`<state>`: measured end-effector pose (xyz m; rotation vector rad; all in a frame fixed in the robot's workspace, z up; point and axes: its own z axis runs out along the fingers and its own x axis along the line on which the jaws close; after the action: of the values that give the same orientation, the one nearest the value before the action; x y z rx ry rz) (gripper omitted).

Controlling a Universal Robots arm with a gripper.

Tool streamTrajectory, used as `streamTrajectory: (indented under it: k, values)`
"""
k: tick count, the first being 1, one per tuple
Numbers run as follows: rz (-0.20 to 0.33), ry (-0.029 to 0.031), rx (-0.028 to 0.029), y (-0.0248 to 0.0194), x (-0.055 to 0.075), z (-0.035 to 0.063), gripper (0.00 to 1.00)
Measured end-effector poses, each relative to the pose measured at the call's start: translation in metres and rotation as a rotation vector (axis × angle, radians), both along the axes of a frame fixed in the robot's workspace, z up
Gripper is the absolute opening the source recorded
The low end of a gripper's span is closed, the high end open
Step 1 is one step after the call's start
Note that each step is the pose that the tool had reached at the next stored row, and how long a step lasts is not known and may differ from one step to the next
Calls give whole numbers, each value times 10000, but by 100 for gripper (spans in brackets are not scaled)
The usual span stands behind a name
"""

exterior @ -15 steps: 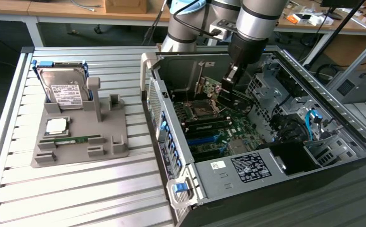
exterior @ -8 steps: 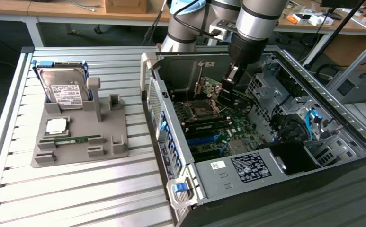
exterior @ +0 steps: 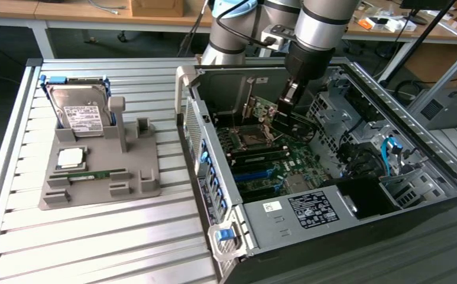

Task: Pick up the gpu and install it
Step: 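Insert the gpu into the slot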

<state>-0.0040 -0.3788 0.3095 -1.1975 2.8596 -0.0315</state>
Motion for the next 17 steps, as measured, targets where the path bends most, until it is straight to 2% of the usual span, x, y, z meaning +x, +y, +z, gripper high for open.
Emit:
streamTrajectory:
  k: [17]
  values:
    - [482, -1, 1, 0, 0, -1, 27]
